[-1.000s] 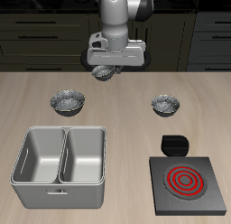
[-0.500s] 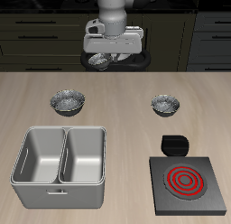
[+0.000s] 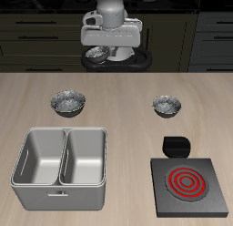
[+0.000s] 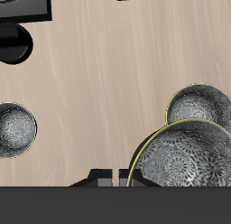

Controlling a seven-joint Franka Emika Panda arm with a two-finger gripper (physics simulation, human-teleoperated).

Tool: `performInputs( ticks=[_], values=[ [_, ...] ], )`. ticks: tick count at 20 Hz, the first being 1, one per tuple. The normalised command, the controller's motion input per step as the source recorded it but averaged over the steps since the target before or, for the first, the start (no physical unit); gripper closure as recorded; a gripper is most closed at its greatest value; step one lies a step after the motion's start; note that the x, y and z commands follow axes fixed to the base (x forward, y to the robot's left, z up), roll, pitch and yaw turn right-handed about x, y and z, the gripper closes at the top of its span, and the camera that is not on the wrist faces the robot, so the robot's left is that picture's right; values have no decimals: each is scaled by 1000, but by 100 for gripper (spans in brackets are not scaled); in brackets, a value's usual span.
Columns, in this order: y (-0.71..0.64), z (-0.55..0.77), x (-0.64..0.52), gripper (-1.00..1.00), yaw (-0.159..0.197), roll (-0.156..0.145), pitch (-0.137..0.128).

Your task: Place the smallest bowl in the left side of the drainer and the medium bowl in the right side

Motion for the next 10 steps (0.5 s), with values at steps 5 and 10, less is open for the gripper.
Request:
performInputs(
  ticks=[5, 10],
  values=[
    [-40, 340, -111, 100, 8, -1, -36],
    [-3, 167, -60, 100, 13, 13, -9]
  ],
)
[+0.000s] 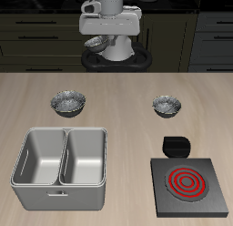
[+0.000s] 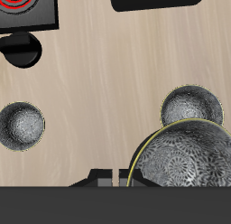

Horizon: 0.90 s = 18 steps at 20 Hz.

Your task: Place the smallest bowl in the left side of the drainer and the medium bowl in the right side

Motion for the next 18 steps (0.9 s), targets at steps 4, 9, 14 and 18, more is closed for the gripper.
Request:
performInputs(
  ticks=[4, 9, 14, 18],
  values=[
    [-48, 78, 128, 100, 11, 0, 10],
    [-82, 160, 345, 100, -6, -10, 46],
    [-62, 181, 367, 100, -23, -17, 40],
    [-104, 289, 379, 100, -9, -20, 5]
  ],
)
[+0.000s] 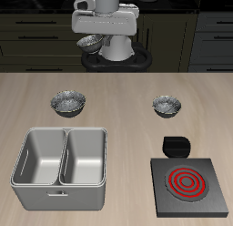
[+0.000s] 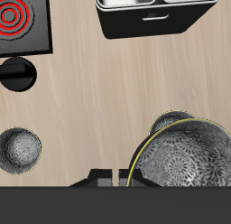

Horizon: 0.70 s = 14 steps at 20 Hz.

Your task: Place the smallest bowl in the left side of the drainer and the medium bowl in the right side

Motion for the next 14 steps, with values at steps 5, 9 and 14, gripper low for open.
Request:
performInputs(
  ticks=[5, 9, 14],
  values=[
    [-84, 154, 326, 100, 9, -8, 26],
    [-94, 141, 333, 100, 5, 3, 37],
    [-1, 78, 299, 100, 25, -21, 6]
  ],
)
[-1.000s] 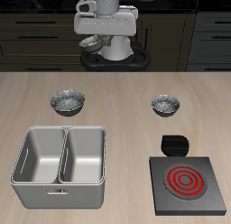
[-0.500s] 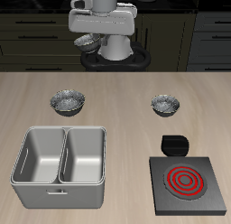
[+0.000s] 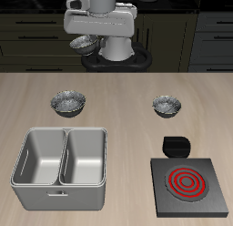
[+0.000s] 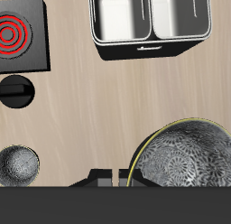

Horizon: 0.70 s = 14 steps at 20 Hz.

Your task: Place the smallest bowl in the left side of the drainer and the medium bowl in the right side

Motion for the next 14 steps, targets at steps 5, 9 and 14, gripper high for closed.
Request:
performInputs(
  ticks=[5, 9, 14],
  values=[
    [83, 21, 359, 100, 4, -15, 27],
    [130, -81, 400, 100, 3, -18, 39],
    [120, -169, 440, 100, 11, 3, 44]
  ],
)
